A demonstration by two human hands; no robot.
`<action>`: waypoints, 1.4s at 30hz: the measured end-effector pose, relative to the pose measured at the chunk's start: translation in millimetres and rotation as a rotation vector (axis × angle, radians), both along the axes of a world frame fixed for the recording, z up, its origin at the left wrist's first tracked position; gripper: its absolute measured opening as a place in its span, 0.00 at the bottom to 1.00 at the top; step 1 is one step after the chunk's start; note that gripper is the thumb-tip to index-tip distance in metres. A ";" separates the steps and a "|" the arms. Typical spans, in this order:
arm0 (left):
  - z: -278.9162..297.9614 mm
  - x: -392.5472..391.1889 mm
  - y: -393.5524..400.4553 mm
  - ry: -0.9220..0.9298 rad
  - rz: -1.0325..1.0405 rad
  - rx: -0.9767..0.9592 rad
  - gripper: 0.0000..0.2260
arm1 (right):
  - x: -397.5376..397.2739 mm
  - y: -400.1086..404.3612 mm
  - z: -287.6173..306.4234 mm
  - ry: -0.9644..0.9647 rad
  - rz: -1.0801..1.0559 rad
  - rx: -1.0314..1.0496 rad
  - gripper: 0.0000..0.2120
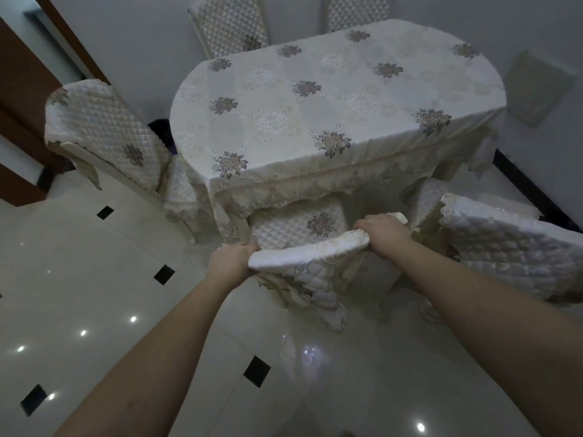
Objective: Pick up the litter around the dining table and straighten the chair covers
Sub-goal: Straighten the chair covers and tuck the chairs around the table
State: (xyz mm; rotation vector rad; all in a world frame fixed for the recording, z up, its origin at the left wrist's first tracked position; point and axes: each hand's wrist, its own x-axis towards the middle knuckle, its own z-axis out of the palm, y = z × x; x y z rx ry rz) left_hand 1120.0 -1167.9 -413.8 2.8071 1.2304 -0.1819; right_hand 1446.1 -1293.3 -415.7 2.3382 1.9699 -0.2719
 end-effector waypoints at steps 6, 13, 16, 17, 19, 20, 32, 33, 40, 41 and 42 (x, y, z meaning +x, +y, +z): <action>-1.7 9.2 21.1 0.014 0.019 -0.010 0.14 | 13.0 23.5 -1.7 -0.068 0.009 0.002 0.14; -6.2 15.7 39.1 -0.101 -0.048 0.014 0.13 | 22.8 42.4 0.6 -0.074 0.013 -0.002 0.13; -6.5 15.1 43.4 -0.109 -0.075 0.000 0.11 | 23.0 41.7 0.1 -0.057 0.018 0.027 0.13; -7.5 14.2 44.8 -0.118 -0.099 0.001 0.11 | 23.3 41.0 -0.4 -0.034 0.014 0.045 0.13; -7.7 13.3 47.7 -0.115 -0.146 -0.010 0.13 | 24.7 39.4 -0.7 0.018 0.001 0.066 0.14; -8.1 13.0 50.0 -0.121 -0.167 -0.006 0.13 | 25.9 39.5 -1.2 0.037 0.004 0.080 0.14; -15.6 9.5 57.1 -0.206 -0.218 -0.028 0.11 | 34.8 37.9 -17.4 0.149 0.038 0.200 0.14; -17.0 9.1 56.8 -0.204 -0.198 -0.036 0.12 | 34.6 38.3 -17.2 0.152 0.040 0.212 0.14; -18.9 12.9 54.7 -0.111 -0.068 -0.059 0.22 | 37.8 39.1 -18.6 0.144 0.091 0.232 0.14; -16.1 14.5 51.9 -0.110 -0.035 -0.083 0.20 | 38.7 40.6 -17.9 0.142 0.085 0.222 0.14; -14.0 16.9 49.1 -0.116 -0.013 -0.108 0.18 | 39.1 41.4 -17.8 0.124 0.072 0.204 0.13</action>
